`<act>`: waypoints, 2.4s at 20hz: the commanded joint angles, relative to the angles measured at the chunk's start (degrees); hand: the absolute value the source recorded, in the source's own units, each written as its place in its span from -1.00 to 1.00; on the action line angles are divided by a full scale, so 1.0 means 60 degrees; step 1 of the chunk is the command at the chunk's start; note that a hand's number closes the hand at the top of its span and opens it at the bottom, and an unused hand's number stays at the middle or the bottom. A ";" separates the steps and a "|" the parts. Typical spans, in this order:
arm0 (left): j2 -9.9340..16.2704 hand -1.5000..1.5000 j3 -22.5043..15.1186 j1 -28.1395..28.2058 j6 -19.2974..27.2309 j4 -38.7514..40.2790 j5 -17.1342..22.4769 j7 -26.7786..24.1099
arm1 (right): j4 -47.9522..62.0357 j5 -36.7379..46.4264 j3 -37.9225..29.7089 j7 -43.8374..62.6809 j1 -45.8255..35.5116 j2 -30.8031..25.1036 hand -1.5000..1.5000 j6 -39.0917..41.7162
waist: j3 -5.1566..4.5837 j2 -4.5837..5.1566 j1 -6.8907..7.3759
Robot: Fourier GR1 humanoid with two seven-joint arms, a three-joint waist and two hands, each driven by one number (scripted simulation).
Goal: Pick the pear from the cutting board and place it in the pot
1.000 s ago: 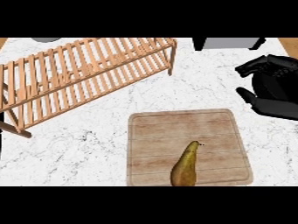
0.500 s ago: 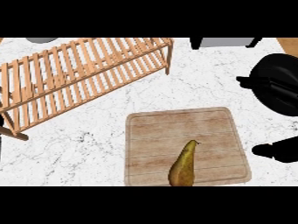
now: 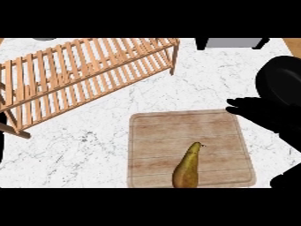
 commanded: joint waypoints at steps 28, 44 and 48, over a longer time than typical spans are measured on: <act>-0.0616 0.00 -0.1166 -0.1885 -0.0212 -0.0759 -0.0489 0.0356 | -0.0107 0.2670 0.3433 0.3913 -0.0267 0.2570 -1.00 0.0015 | 0.0204 0.0039 -0.0019; -0.0402 0.00 -0.0911 -0.1982 -0.0580 -0.0825 -0.0385 0.0386 | 0.2224 0.4259 0.4536 0.3730 -0.0327 0.3875 -1.00 -0.0891 | 0.0209 0.0087 0.0153; -0.0497 0.00 -0.0960 -0.2048 -0.0525 -0.0634 -0.0551 0.0215 | 0.2480 0.4363 0.4728 0.3757 -0.0422 0.4398 -1.00 -0.0982 | 0.0198 0.0088 0.0089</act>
